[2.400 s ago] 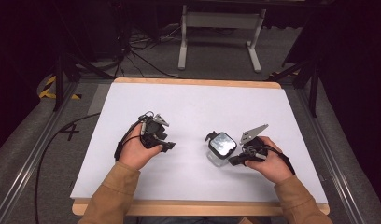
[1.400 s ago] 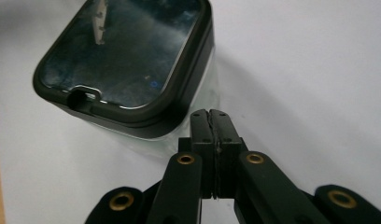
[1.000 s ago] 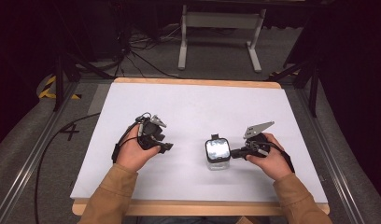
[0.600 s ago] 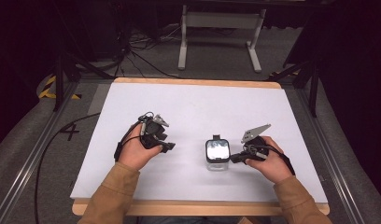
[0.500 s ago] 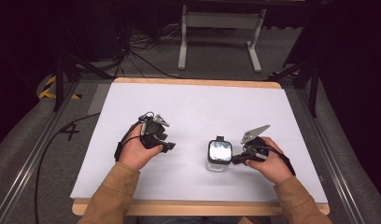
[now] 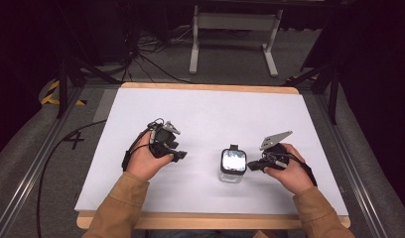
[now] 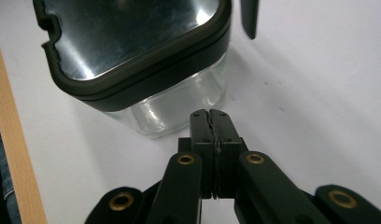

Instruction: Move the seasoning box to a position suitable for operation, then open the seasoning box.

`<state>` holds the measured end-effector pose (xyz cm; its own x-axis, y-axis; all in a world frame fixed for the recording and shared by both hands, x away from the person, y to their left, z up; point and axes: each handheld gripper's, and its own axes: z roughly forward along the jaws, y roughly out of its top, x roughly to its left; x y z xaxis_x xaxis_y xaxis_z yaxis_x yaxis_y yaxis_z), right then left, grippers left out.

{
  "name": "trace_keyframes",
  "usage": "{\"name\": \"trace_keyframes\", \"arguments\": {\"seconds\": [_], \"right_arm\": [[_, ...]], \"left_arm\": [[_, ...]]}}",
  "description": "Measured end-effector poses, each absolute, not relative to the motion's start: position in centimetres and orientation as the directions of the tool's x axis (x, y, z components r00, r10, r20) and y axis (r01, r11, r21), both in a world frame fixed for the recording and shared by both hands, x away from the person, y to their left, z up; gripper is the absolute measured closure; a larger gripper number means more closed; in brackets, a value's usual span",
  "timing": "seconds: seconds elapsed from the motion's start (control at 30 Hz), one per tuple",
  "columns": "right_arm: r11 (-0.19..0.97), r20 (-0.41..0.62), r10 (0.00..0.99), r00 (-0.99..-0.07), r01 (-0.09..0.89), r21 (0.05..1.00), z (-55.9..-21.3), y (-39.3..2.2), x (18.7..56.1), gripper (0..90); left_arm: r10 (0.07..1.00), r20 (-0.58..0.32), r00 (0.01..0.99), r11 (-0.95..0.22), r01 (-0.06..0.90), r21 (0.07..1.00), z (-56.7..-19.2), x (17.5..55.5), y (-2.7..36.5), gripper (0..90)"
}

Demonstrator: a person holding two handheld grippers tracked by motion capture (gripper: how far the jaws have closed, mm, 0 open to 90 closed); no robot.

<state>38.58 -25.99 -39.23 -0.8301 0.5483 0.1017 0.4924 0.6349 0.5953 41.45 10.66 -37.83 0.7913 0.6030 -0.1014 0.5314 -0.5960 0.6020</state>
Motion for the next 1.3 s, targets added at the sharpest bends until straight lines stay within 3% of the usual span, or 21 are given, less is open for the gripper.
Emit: {"name": "trace_keyframes", "arguments": {"seconds": [0.2,0.6,1.3], "right_arm": [[0.574,0.096,0.567,-0.818,0.476,0.666,-37.3,-27.0,38.7,90.0],[0.515,0.111,0.504,-0.856,0.402,0.757,-34.1,-25.8,40.2,90.0],[0.567,0.109,0.49,-0.865,0.411,0.714,-35.2,-22.3,43.2,90.0]], "left_arm": [[0.594,-0.104,0.798,-0.607,0.529,0.593,-37.7,41.2,10.5,51.2],[0.596,-0.116,0.794,-0.595,0.534,0.601,-37.3,40.5,11.2,51.4],[0.605,-0.119,0.787,-0.584,0.541,0.605,-37.4,40.2,11.7,51.2]]}}
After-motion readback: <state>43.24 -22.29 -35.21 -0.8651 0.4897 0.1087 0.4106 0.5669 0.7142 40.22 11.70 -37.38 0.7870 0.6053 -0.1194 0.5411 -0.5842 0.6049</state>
